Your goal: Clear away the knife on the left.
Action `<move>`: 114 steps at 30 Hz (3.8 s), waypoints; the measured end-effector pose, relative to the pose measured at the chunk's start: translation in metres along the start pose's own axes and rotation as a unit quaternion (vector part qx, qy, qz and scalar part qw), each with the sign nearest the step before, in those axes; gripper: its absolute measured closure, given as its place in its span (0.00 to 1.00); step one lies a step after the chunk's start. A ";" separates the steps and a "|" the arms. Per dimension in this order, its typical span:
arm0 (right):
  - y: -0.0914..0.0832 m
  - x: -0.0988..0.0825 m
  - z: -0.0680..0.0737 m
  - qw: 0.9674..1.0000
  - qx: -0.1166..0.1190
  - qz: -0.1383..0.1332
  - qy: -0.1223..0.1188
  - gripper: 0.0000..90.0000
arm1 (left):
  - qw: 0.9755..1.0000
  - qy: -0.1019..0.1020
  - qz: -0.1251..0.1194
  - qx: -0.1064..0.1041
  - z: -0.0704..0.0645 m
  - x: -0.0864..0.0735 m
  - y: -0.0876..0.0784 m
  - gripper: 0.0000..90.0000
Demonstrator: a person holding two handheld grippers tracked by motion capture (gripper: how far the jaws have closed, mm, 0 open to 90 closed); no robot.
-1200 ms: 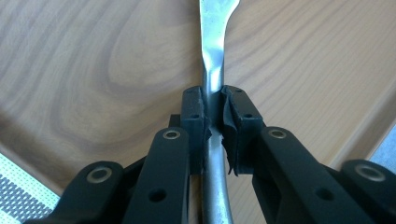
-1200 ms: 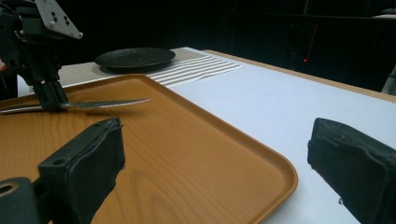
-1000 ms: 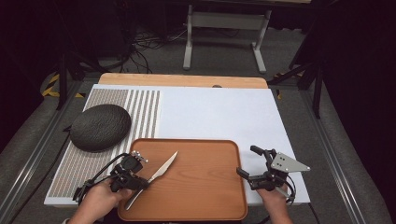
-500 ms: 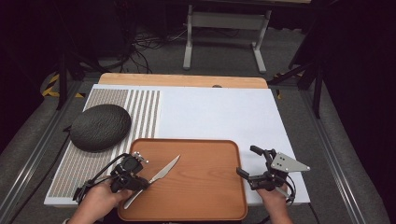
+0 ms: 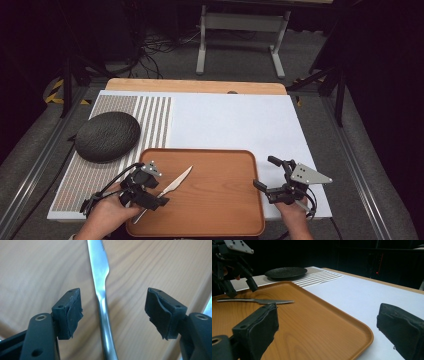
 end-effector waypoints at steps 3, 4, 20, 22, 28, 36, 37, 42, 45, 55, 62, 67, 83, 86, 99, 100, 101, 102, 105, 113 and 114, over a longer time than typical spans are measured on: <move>0.000 0.000 0.000 1.000 -0.001 0.001 0.001 0.05 | 1.000 0.002 -0.016 0.003 0.000 0.005 -0.003 0.57; 0.000 0.000 0.000 1.000 -0.001 0.001 0.000 0.05 | 1.000 0.006 -0.025 0.002 0.000 0.007 -0.004 0.65; 0.000 -0.001 0.000 1.000 -0.002 0.003 0.000 0.05 | 0.996 0.088 0.008 0.009 -0.001 0.016 0.017 1.00; 0.000 -0.001 0.000 1.000 -0.002 0.003 0.000 0.05 | 0.995 0.097 0.019 0.012 -0.002 0.015 0.020 1.00; 0.000 -0.001 0.000 1.000 -0.003 0.003 -0.001 0.05 | 0.993 0.111 0.041 0.011 -0.003 0.014 0.026 1.00; 0.000 -0.001 0.000 1.000 -0.003 0.003 -0.001 0.05 | 0.993 0.107 0.043 0.017 -0.001 0.013 0.028 1.00; 0.000 -0.001 0.000 1.000 -0.003 0.003 -0.001 0.05 | 0.993 0.104 0.043 0.020 0.000 0.013 0.027 1.00; -0.001 0.000 -0.001 1.000 -0.004 0.002 -0.003 0.05 | 0.995 0.089 0.039 0.022 0.006 0.009 0.025 1.00; -0.001 0.000 -0.001 1.000 -0.004 0.002 -0.003 0.05 | 0.996 0.080 0.037 0.024 0.008 0.008 0.024 1.00; -0.001 0.000 -0.001 1.000 -0.005 0.003 -0.002 0.05 | 0.998 0.053 0.026 0.037 0.019 0.002 0.020 1.00; -0.001 0.000 -0.001 1.000 -0.004 0.002 0.000 0.05 | 0.999 0.036 0.021 0.034 0.025 -0.002 0.017 1.00; -0.001 0.000 -0.001 1.000 -0.005 0.001 -0.001 0.05 | 0.999 0.026 0.019 0.035 0.029 -0.007 0.014 1.00; -0.002 0.000 -0.001 1.000 -0.006 0.002 -0.003 0.05 | 0.999 -0.001 0.023 0.044 0.036 -0.017 0.007 1.00; -0.002 0.000 -0.002 1.000 -0.006 0.002 -0.003 0.05 | 0.999 -0.003 0.022 0.047 0.038 -0.019 0.006 1.00; -0.002 0.000 -0.001 1.000 -0.006 0.003 -0.005 0.05 | 0.998 -0.024 0.020 0.048 0.039 -0.021 0.003 1.00; -0.002 0.000 -0.001 1.000 -0.006 0.003 -0.005 0.05 | 0.998 -0.024 0.020 0.048 0.039 -0.021 0.003 1.00; -0.002 0.000 -0.001 1.000 -0.007 0.003 -0.005 0.05 | 0.998 -0.028 0.020 0.046 0.040 -0.021 0.002 1.00; -0.002 0.000 -0.002 1.000 -0.006 0.003 -0.005 0.05 | 0.998 -0.032 0.020 0.045 0.040 -0.022 0.002 1.00; -0.002 0.000 -0.002 1.000 -0.007 0.002 -0.006 0.05 | 0.998 -0.032 0.020 0.046 0.041 -0.022 0.001 1.00; -0.002 0.000 -0.001 1.000 -0.007 0.002 -0.005 0.05 | 0.999 -0.010 -0.045 0.029 0.036 -0.013 -0.010 0.84; -0.002 0.000 -0.001 1.000 -0.006 0.002 -0.005 0.05 | 0.998 -0.008 -0.059 0.027 0.036 -0.012 -0.013 0.79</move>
Point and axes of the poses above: each handheld gripper's, and its own axes: y roughly forward along the jaws, x roughly out of its top, z roughly to its left, the point moved 5 cm from there along y, roughly forward along the jaws, and after that the axes turned 2 degrees about y, right-handed, at the moved point
